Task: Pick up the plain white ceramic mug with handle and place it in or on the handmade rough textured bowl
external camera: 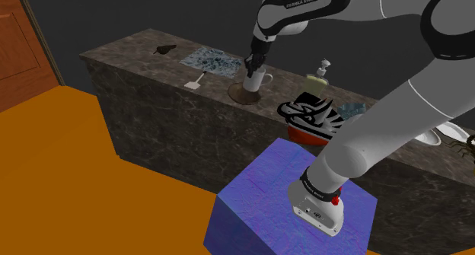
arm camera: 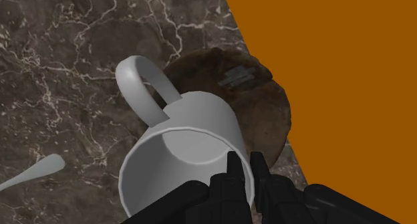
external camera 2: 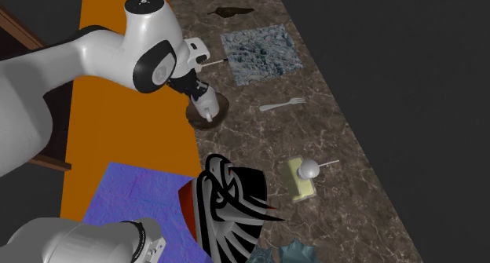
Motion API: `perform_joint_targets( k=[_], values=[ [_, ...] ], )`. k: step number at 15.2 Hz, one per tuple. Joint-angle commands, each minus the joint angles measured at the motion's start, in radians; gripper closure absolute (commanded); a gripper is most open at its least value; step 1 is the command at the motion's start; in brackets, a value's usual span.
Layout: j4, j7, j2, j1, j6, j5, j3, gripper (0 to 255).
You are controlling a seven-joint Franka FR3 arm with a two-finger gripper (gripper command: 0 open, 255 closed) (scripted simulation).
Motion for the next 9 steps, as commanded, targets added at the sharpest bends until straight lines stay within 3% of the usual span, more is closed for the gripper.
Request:
perform_joint_targets(
  k=[1,4,9],
  values=[
    [-0.018,-0.002,0.011,0.000,0.030,0.001,-0.002,255],
    [-0.045,-0.005,0.031,0.000,0.076,0.004,-0.005,255],
    [-0.045,-0.005,0.031,0.000,0.076,0.004,-0.005,255]
  ],
)
